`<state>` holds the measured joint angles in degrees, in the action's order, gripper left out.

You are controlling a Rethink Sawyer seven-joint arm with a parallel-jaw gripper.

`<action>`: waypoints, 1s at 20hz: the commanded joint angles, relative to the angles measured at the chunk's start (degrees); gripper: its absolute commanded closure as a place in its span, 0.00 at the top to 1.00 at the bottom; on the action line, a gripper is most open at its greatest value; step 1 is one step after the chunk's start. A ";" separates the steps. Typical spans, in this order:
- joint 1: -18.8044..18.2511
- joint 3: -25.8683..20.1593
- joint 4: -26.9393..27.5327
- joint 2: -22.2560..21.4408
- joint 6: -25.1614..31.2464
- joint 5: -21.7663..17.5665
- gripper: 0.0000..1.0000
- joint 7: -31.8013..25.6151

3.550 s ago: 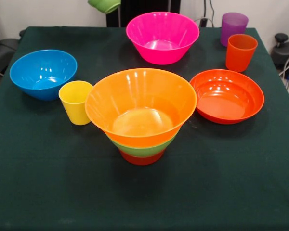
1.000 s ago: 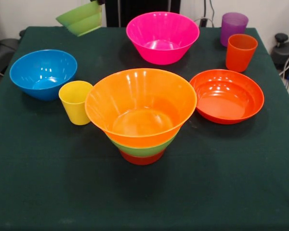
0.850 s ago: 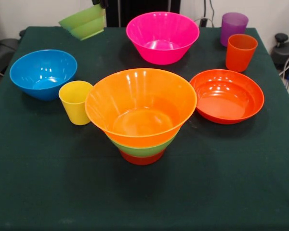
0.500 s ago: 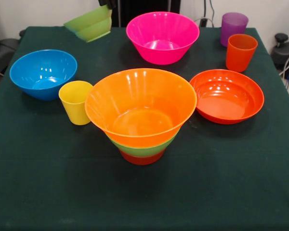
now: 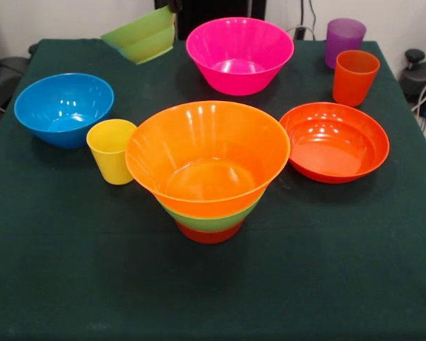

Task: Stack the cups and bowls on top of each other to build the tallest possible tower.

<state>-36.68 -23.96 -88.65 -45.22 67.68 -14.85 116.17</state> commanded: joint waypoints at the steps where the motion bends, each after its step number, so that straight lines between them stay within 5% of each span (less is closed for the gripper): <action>1: 4.40 3.32 8.57 4.82 6.36 0.31 0.00 9.86; 20: 11.82 6.32 22.94 12.05 13.00 0.52 0.00 7.87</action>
<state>-27.32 -19.02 -71.22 -36.42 74.67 -14.04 116.17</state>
